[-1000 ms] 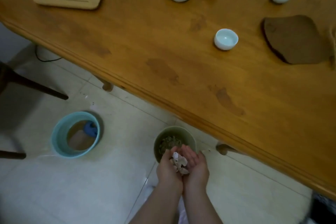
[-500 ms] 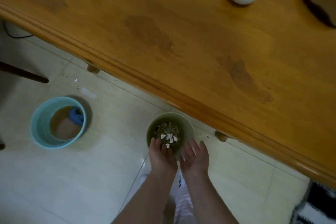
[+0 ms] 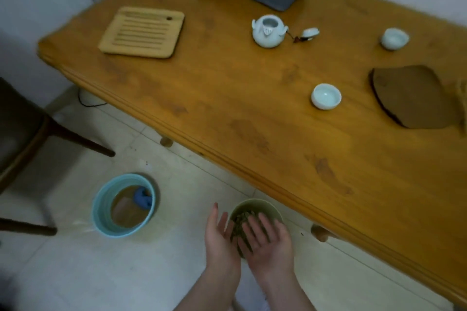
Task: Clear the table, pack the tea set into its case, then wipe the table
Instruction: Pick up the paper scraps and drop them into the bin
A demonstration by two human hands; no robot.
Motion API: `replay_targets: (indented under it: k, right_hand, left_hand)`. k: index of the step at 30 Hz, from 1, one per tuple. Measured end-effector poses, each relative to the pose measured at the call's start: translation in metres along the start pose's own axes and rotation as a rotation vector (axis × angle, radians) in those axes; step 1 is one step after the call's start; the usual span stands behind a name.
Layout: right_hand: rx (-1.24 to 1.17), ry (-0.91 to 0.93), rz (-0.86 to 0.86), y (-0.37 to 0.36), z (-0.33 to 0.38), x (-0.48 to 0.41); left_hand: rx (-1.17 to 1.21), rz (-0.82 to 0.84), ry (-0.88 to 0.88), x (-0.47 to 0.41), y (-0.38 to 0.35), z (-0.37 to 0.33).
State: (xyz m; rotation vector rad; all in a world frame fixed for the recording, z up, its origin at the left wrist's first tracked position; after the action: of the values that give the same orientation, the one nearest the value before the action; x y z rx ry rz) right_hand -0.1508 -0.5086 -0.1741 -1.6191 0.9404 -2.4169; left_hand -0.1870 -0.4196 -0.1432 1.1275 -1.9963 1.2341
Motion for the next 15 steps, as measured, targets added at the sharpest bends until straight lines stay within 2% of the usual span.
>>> replay_targets:
  k: [4,7,15]
  right_hand:
    - [0.072,-0.050,0.089,-0.049,-0.005,0.032]
    - [0.093,-0.057,0.161,-0.084,0.002,0.053]
    - [0.027,0.019,0.341,-0.164,0.068,0.091]
  left_hand:
    - [-0.093,0.009,-0.067,0.026,0.002,-0.038]
    - [-0.060,0.050,-0.099,0.045,-0.010,-0.065]
    - [-0.025,0.110,-0.198,0.076,-0.076,-0.112]
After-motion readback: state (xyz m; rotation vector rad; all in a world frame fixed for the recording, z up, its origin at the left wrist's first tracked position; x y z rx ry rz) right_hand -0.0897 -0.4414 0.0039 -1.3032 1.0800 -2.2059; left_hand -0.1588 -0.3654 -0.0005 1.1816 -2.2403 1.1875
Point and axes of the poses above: each hand's wrist, its own x-axis away from the middle knuckle, its own y-axis out of the back of the hand, z = x × y, the point moved 6 cm from there along -x, towards the middle knuckle, and after that the axes turned 14 degrees about z, right-handed, at the moved point
